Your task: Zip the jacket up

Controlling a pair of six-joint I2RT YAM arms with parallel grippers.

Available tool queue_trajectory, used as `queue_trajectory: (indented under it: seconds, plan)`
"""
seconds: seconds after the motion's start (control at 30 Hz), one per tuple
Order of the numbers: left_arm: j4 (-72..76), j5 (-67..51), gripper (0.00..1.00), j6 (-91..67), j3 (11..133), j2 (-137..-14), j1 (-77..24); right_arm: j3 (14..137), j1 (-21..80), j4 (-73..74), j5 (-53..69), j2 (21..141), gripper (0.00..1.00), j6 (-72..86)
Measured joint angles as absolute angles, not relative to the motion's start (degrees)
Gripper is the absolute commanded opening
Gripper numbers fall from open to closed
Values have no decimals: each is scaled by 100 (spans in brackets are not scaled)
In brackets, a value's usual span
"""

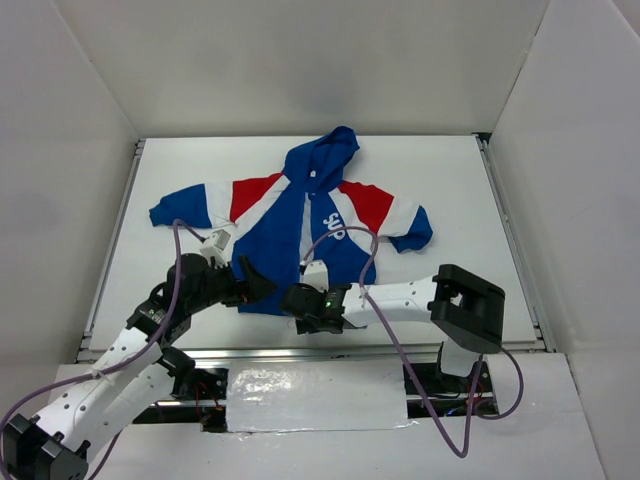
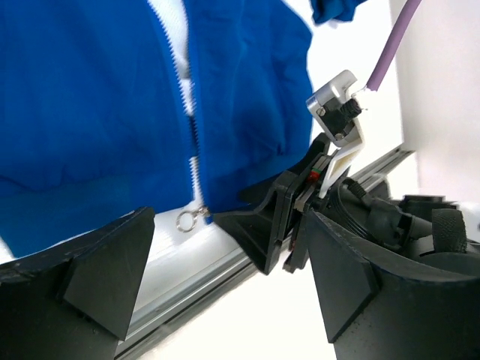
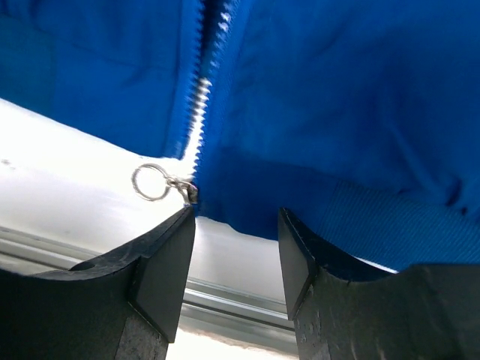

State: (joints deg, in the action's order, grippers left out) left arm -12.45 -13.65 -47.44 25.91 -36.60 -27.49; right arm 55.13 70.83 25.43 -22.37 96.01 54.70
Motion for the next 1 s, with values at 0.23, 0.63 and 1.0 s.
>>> queue_trajectory:
  seconds: [0.23, 0.63, 1.0]
  plan:
    - [-1422, -1358, 95, -4635, 2591, -3656, -2749, 5614, 7113, 2714, -2346, 9786, 55, 5568]
    - [-1422, -1415, 96, -4491, 2591, -3642, -2749, 5828, 7113, 2851, -2475, 9998, 53, 5566]
    - [-1444, -1444, 96, -4375, 2589, -3535, -2749, 6064, 7116, 2742, -2705, 10267, 4, 5627]
